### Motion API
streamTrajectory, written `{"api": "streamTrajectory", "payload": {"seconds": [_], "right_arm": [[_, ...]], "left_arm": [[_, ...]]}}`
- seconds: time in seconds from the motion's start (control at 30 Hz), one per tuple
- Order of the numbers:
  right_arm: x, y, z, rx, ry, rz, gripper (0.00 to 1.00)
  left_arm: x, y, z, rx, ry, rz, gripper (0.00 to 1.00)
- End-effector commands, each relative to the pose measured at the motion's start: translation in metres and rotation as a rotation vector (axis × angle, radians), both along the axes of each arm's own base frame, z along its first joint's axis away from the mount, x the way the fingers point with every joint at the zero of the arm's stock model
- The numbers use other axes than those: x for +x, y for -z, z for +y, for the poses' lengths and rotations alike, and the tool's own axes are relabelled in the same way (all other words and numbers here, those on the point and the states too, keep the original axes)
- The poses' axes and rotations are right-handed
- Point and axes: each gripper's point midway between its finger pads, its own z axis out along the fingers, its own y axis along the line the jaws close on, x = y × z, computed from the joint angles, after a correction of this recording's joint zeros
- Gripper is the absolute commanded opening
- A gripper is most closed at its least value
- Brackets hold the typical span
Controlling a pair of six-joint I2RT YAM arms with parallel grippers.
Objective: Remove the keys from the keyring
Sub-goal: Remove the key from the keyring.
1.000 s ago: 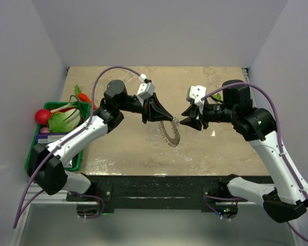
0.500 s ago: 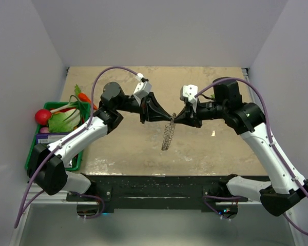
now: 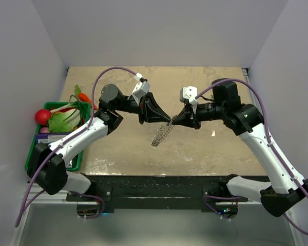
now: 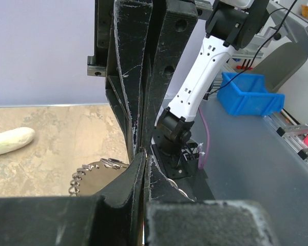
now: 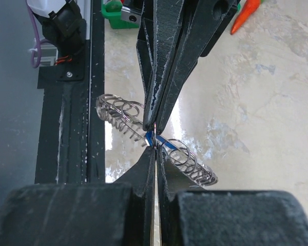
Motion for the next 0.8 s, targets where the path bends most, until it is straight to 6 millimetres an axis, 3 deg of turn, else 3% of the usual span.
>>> {"api": "streamTrajectory", "payload": {"seconds": [0.0, 0.13, 0.33, 0.5, 0.67, 0.77], "right_arm": [[0.007, 0.008, 0.003, -0.006, 0.01, 0.021, 0.0], [0.009, 0.009, 0.003, -0.016, 0.021, 0.035, 0.0], [0.009, -0.006, -0.001, -0.001, 0.046, -0.004, 0.0], [0.009, 0.002, 0.0, -0.015, 0.04, 0.018, 0.0], [0.008, 0.003, 0.0, -0.009, 0.038, 0.012, 0.12], [0.008, 0.005, -0.001, -0.014, 0.035, 0.012, 0.13]], "left_arm": [[-0.007, -0.028, 0.005, -0.081, 0.013, -0.081, 0.0], [-0.008, -0.03, 0.007, -0.09, 0.014, -0.087, 0.0], [-0.009, -0.03, 0.009, -0.094, 0.011, -0.092, 0.0], [-0.011, -0.033, 0.012, -0.103, 0.013, -0.094, 0.0], [-0.012, -0.035, 0.014, -0.109, 0.018, -0.094, 0.0], [-0.013, -0.037, 0.015, -0.115, 0.02, -0.096, 0.0]]}}
